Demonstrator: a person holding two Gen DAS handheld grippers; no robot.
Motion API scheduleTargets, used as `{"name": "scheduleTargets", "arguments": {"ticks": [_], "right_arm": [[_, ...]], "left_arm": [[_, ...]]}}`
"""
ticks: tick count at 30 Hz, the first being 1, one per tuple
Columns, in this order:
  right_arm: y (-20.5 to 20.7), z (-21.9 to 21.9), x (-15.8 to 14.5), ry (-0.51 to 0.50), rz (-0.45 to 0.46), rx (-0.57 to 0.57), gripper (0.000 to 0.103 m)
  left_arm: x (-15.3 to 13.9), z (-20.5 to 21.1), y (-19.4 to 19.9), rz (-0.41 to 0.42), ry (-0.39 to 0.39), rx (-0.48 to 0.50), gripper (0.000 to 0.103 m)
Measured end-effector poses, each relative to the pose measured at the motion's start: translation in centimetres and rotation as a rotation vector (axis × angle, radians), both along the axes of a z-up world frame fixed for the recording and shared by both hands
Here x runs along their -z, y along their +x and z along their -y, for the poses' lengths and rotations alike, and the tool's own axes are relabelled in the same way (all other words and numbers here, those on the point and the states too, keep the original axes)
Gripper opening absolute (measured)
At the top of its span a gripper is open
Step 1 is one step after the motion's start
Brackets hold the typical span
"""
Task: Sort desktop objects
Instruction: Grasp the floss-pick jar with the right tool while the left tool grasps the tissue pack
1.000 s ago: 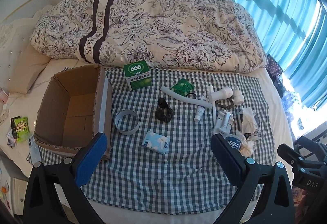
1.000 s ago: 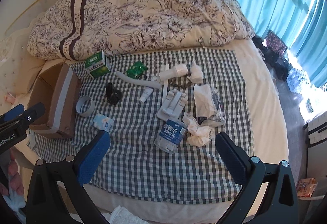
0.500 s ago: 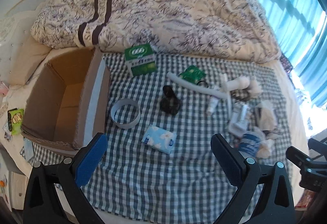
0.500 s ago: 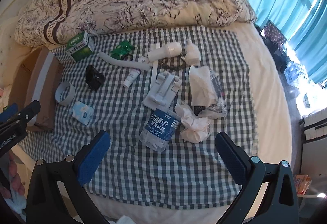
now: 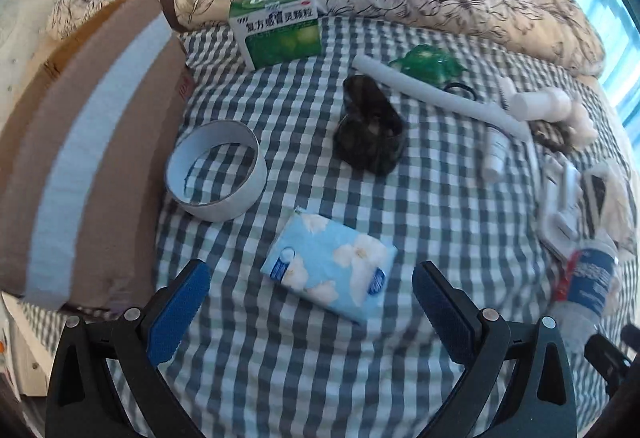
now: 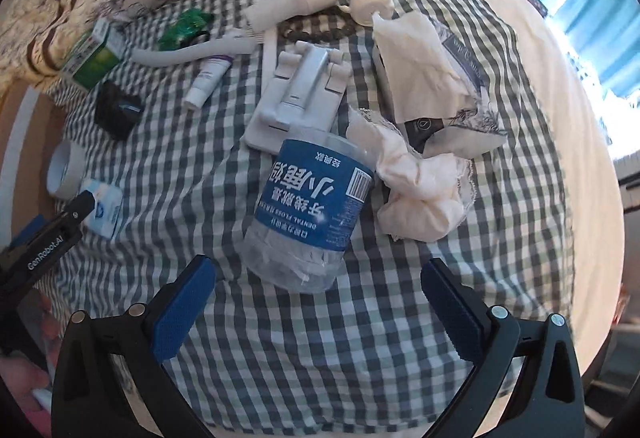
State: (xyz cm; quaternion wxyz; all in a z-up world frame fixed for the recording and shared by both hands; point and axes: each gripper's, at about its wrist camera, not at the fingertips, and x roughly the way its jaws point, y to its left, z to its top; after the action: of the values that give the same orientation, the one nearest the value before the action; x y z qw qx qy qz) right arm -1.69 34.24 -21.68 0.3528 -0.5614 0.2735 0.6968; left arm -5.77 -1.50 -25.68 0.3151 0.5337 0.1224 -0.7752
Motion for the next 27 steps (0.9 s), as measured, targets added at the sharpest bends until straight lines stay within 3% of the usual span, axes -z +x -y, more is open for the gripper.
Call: {"name": "scheduleTargets", "arguments": {"ticks": [11,17,20,23,27], "right_arm": [[-1.3,-2.0,3.7,-0.030,0.021,0.106,0.102],[-1.4,-2.4,5.0,-0.052,0.049,0.129,0.102],[-1.5,-2.3,5.4,-0.065,0.059,0.127,0.092],[-1.8,-1.8,5.2,-0.079,0.052,0.108,0.066],[-1.9,-1.2,4.7,-0.094,0.062,0.110,0.066]], "left_arm": [[4.1,0.9,-1.2,0.067,0.008,0.024,0.103],[5.1,1.7,-1.2,0.045,0.047,-0.018,0.103],[5.0,1.9,-0.8,0.025,0.057,-0.037,0.099],[4.8,1.5,-0.9,0.007,0.074,-0.031,0.086],[4.1,1.4,-0.6,0.002,0.113,-0.063,0.084]]}}
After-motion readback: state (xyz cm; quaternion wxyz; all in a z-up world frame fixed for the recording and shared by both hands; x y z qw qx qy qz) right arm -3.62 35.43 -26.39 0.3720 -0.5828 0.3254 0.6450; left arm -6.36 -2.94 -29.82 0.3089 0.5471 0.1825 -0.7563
